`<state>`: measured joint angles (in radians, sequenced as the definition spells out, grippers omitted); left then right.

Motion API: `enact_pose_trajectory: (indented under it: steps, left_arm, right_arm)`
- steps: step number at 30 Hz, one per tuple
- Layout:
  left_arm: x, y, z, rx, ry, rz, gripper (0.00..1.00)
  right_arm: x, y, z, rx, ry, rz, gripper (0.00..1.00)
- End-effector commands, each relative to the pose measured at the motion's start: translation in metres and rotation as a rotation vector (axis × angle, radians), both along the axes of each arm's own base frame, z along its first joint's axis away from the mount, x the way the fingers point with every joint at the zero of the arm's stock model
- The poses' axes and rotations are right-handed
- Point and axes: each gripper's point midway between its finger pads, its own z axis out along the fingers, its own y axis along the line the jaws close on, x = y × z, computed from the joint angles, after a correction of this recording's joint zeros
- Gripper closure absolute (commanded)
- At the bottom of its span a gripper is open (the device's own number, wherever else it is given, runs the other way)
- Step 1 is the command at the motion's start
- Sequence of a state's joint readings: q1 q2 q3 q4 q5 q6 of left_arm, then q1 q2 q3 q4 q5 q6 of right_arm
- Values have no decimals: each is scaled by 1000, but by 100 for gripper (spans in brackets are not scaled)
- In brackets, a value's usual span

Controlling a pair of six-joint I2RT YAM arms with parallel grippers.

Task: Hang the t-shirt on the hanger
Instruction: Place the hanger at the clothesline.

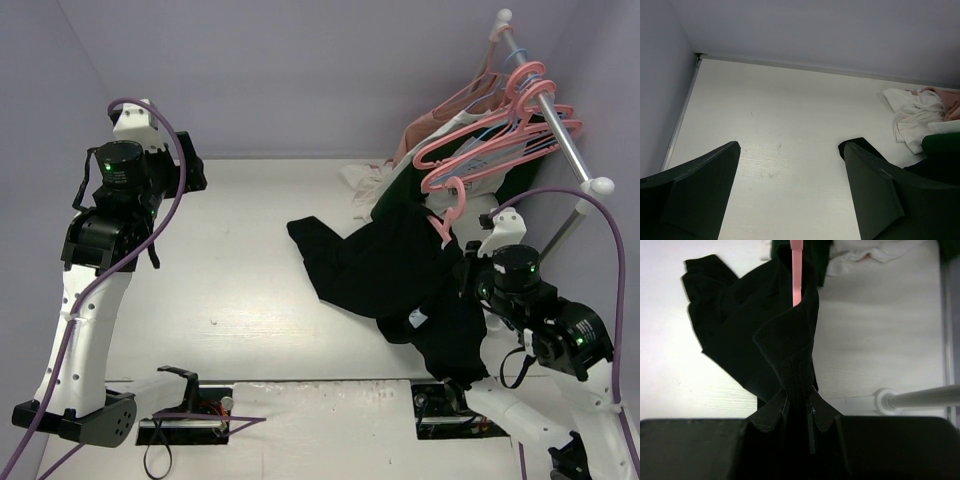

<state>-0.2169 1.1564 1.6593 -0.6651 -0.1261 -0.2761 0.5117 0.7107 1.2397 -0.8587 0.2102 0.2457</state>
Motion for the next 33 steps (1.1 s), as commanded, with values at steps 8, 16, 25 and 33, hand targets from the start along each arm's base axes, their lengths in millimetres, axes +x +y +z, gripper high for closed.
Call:
enact_pose_trajectory:
  steps: [8, 16, 25, 33]
  left_arm:
    - [6, -20, 39, -50, -101, -92, 20]
    - [21, -29, 28, -61, -63, -122, 20]
    - [24, -32, 14, -65, -29, -130, 20]
    - [30, -39, 4, -96, 4, -141, 20]
  right_arm:
    - [36, -68, 68, -52, -215, -532, 100]
    - [58, -79, 128, 0, -380, -696, 100]
    - [72, -79, 123, 6, -405, -773, 100]
    - [58, -102, 127, 57, -494, -955, 100]
